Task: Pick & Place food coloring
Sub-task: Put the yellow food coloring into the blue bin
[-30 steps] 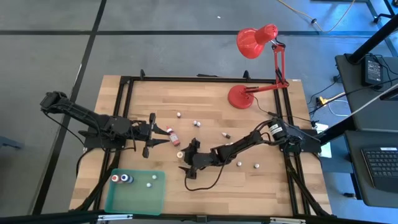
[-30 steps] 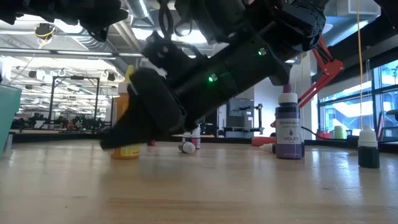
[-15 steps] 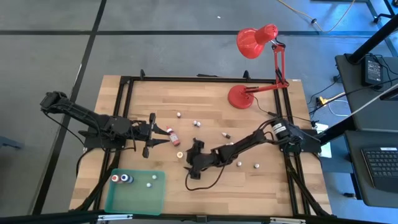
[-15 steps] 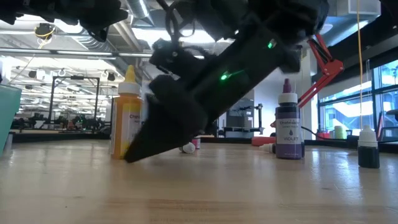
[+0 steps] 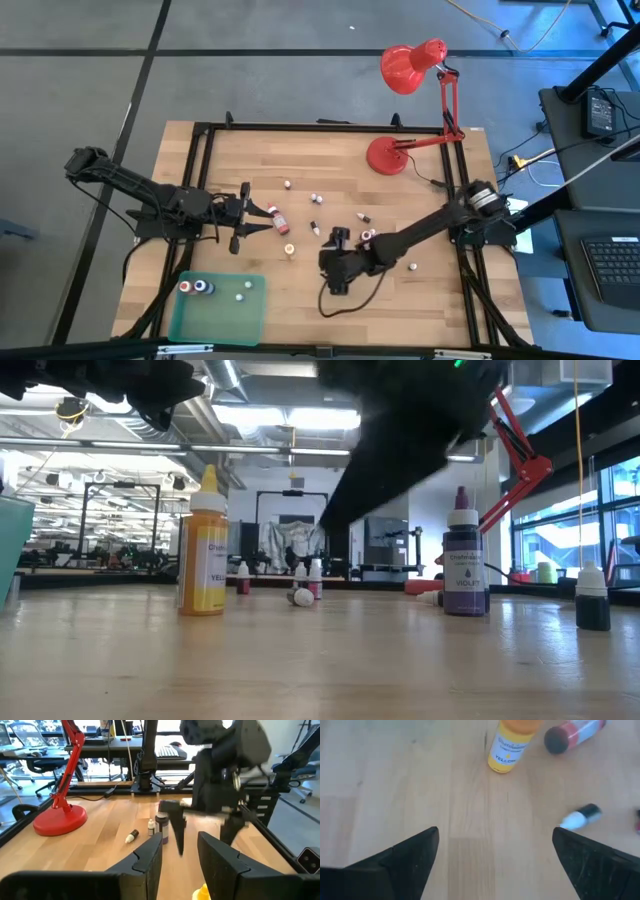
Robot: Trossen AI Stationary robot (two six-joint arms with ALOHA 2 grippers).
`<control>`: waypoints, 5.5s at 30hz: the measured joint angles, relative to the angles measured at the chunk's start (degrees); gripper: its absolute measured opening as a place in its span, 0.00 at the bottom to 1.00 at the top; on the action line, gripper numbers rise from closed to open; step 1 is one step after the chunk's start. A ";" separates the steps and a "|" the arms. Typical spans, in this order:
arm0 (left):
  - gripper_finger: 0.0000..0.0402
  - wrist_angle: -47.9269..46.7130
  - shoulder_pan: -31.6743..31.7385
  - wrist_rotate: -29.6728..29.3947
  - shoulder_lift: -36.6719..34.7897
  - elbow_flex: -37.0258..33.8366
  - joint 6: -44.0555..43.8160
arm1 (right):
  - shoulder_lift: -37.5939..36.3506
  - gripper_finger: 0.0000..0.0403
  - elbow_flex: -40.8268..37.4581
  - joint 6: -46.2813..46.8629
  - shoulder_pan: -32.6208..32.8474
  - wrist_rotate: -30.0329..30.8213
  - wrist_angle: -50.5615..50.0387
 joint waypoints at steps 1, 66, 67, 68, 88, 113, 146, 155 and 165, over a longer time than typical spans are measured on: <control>0.30 0.09 0.00 0.02 0.00 0.00 -0.32 | -1.69 0.97 -0.01 0.11 0.46 -0.01 -1.82; 0.29 -39.19 -0.37 16.50 46.34 48.63 -9.57 | -47.04 0.97 -49.18 -5.37 6.25 10.49 44.85; 0.29 -38.83 -0.37 16.50 46.34 48.63 -9.70 | -47.04 0.97 -49.18 -5.39 6.25 10.51 44.85; 0.29 -38.76 -0.37 16.50 46.34 48.63 -10.03 | -47.04 0.97 -49.18 -5.39 6.25 10.51 44.85; 0.30 -37.80 -0.39 16.97 46.34 48.59 -12.17 | -47.04 0.97 -49.18 -5.41 6.25 10.51 44.64; 0.61 -48.11 -0.37 18.82 46.34 48.57 -9.37 | -47.03 0.97 -49.18 -5.43 6.25 10.54 44.26; 0.61 -53.03 -0.38 7.37 46.42 43.66 -8.63 | -47.02 0.97 -49.16 -6.74 6.27 10.54 43.58; 0.61 -52.13 -0.39 6.36 46.85 43.12 -8.68 | -47.02 0.97 -49.16 -6.72 6.25 10.54 43.58; 0.60 -51.63 -0.38 8.00 51.47 43.10 -8.48 | -47.02 0.97 -49.16 -6.74 6.26 10.54 43.34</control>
